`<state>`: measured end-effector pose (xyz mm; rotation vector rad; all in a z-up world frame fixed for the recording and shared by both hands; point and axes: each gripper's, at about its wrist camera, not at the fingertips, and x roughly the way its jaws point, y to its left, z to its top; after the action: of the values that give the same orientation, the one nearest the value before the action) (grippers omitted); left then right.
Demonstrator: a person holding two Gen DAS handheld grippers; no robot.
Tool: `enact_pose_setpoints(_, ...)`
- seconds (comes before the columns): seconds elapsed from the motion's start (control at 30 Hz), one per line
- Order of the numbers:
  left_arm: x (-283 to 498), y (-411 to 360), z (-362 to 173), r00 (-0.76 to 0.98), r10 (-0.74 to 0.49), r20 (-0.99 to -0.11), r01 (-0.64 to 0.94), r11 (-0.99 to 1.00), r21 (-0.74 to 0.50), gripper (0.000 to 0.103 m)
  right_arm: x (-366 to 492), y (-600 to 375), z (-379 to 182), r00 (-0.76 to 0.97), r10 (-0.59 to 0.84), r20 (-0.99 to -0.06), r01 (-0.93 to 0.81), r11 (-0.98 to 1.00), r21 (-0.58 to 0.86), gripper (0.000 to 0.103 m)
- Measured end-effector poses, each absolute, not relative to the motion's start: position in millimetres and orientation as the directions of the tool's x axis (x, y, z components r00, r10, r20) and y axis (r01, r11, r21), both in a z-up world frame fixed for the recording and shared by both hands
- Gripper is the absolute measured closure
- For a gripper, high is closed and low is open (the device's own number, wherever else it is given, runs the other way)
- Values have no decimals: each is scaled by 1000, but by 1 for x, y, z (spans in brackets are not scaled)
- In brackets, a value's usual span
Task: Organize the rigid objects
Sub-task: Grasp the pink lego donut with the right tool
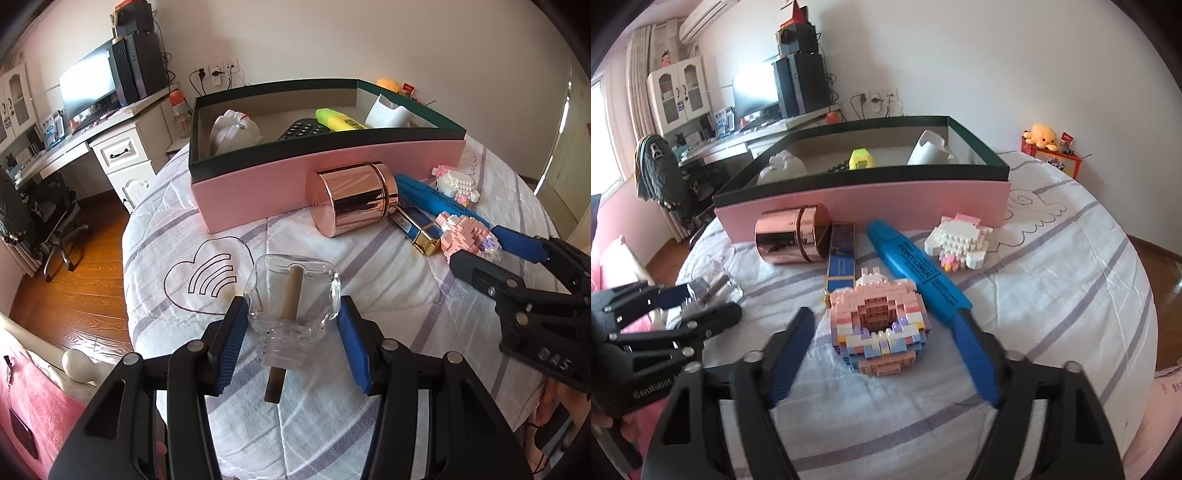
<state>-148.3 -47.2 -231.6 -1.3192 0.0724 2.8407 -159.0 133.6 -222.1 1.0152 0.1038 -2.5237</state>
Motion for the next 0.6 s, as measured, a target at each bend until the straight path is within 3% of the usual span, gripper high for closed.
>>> enact_pose_setpoints(0.07, -150, -48, -232, -645, -7, -764, -28, -999, 33, 52, -158, 137, -224, -642, -355, -680, 414, -907, 83, 48)
enact_pose_setpoints(0.6, -158, -44, -234, -668, -4, -744, -40, -998, 42, 52, -157, 169, -227, -652, -306, -694, 358, -931, 74, 48)
